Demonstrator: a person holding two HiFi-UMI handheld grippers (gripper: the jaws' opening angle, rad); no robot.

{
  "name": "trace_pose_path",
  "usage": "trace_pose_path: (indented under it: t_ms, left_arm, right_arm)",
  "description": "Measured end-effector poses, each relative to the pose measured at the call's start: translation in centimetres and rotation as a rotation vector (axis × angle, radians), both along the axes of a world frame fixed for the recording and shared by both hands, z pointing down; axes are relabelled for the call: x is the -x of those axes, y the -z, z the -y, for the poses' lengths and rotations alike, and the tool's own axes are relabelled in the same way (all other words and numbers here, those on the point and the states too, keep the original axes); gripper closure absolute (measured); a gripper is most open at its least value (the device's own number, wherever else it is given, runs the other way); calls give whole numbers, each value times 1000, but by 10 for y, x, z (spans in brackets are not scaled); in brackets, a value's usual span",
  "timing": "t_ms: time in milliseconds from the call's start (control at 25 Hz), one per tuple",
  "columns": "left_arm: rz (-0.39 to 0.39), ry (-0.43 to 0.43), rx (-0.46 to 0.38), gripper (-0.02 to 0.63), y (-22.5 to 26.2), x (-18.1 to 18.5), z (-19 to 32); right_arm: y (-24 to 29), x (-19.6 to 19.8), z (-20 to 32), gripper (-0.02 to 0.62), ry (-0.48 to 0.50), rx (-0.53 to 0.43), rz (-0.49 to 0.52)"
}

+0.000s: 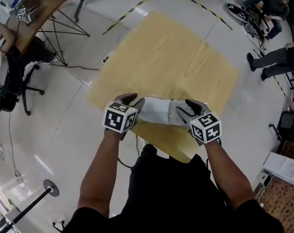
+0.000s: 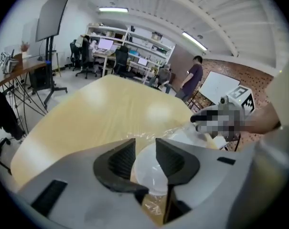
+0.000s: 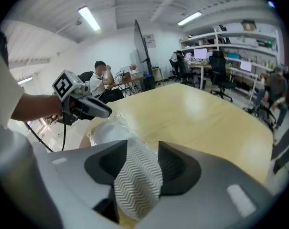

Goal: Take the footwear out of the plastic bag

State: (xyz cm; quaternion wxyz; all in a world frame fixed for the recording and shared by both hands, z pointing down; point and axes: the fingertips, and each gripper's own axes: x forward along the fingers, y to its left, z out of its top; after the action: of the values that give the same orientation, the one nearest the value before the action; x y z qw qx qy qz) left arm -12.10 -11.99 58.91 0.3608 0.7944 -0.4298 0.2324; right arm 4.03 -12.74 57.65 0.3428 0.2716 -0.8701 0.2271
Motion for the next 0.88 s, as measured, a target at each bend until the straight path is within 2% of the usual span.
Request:
trace_pose_path:
  t_ms: [120,200,280,360,440,560,680,760,800,880]
  left_arm:
    - [12,-55,-71,491,18,-8,12]
    - [67,-117,-28,503,3,-10,15]
    - [126,-139,42,509,-19,-4,15]
    - [138,-107,89,535,-32,5,15]
    - [113,-65,119,540,-38,10,15]
    - [89,-50,139,538,-43,8,13]
    - [100,-42,142,537,-46,7,11]
    - [99,-7,103,537,-37,13,16]
    - [79,10,57,533,-26,15,20]
    - [8,-5,-52,482,5,8,22]
  right_arm:
    - [1,11,-6,393,157,-99,-69]
    - [-9,22,-12,391,230,-87,-80]
    - [-20,30,-14,376,253,-33,-69]
    - [-26,32,-7,371,233,12,-45]
    - [-29,30,4,367,177,58,-11]
    - [-31,21,22,359,50,136,48]
    - [-28,1,41,360,-80,138,55]
    - [-20,-17,50,360,-140,93,13]
    - [-13,-21,50,360,-140,69,8]
    - [3,-16,36,362,-55,16,2]
